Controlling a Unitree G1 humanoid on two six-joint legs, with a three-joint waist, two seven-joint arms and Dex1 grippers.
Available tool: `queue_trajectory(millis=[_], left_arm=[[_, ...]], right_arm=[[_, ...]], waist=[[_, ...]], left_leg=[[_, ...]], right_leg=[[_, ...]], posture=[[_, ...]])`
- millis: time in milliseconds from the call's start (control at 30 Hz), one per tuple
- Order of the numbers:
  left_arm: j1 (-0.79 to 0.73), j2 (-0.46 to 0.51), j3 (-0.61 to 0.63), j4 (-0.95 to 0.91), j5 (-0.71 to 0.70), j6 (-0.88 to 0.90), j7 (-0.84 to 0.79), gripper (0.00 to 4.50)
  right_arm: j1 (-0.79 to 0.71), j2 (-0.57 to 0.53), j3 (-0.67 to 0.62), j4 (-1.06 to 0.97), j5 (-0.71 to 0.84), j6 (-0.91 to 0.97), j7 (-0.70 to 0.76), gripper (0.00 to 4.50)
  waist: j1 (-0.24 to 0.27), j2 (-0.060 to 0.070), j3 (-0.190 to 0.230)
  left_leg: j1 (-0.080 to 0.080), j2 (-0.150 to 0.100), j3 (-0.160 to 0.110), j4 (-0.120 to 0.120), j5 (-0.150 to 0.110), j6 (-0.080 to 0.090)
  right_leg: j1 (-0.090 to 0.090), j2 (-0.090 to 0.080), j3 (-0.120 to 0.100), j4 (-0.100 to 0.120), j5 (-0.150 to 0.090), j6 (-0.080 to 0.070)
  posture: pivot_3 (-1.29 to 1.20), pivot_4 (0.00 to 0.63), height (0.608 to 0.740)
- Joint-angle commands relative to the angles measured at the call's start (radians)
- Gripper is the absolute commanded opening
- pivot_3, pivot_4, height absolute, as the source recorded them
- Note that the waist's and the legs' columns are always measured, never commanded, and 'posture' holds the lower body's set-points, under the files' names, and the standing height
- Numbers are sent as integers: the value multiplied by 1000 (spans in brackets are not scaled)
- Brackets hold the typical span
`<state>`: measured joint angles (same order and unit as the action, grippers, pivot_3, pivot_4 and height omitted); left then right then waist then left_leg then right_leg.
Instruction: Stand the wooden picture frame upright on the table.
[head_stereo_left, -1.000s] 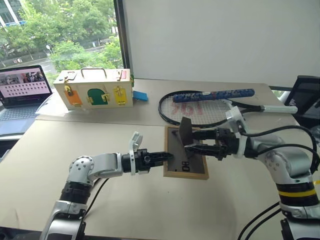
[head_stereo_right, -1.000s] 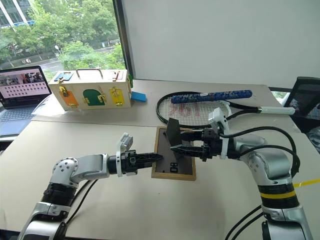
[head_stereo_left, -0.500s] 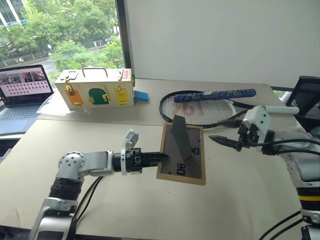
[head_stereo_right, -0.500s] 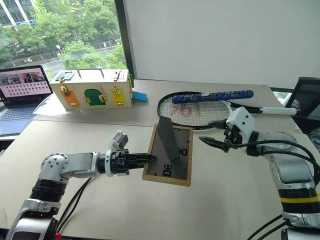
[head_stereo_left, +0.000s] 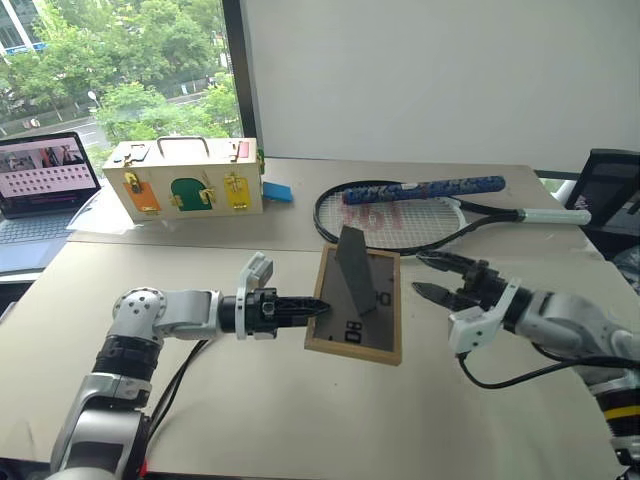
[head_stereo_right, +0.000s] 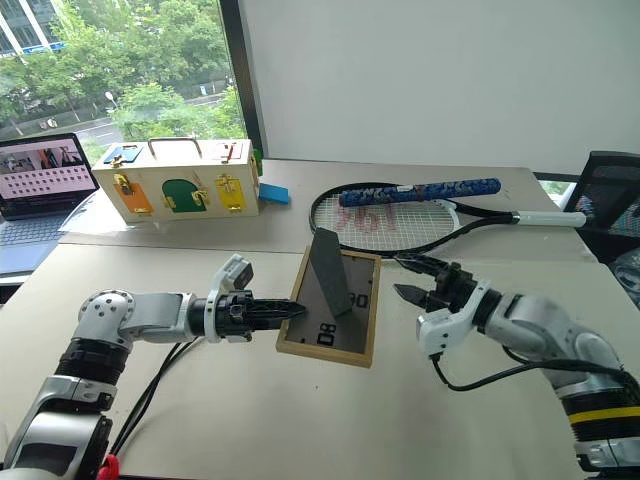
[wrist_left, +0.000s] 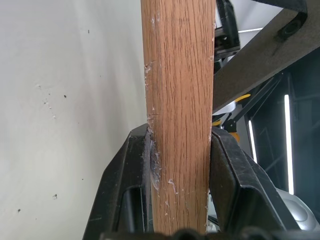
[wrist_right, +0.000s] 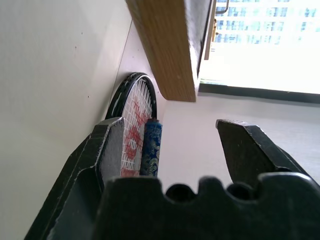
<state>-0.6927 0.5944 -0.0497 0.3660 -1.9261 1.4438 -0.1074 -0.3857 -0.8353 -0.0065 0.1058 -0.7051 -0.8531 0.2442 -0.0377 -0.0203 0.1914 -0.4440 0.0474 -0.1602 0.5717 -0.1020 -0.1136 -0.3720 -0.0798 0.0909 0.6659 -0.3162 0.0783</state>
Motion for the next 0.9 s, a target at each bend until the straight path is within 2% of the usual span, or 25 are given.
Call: queue_trajectory(millis=[33, 367, 833, 900], left_arm=[[-26, -6, 10, -30, -30, -3, -25, 1132], [-41, -25, -5, -24, -9, 4, -30, 1132], [-41, -30, 5, -15, 1, 4, -29, 1132], [-38, -29, 7, -18, 3, 2, -29, 1132]], right_arm=[[-35, 13, -16, -71, -89, -16, -142, 3445], [-52, 52, 59, -79, -190, -26, -265, 3445], [-95, 25, 141, 12, -250, -15, -374, 3445], [-102, 22, 143, 17, -236, -17, -378, 3049]], waist=[[-1, 0, 0], [-1, 0, 0], [-4, 0, 0], [-4, 0, 0]], left_leg=[[0, 0, 0, 0, 0, 0], [1, 0, 0, 0, 0, 0], [2, 0, 0, 0, 0, 0], [2, 0, 0, 0, 0, 0]], right_leg=[[0, 0, 0, 0, 0, 0], [1, 0, 0, 1, 0, 0], [2, 0, 0, 2, 0, -1], [2, 0, 0, 2, 0, -1]], posture=[[0, 150, 722], [0, 150, 722], [0, 150, 722], [0, 150, 722]])
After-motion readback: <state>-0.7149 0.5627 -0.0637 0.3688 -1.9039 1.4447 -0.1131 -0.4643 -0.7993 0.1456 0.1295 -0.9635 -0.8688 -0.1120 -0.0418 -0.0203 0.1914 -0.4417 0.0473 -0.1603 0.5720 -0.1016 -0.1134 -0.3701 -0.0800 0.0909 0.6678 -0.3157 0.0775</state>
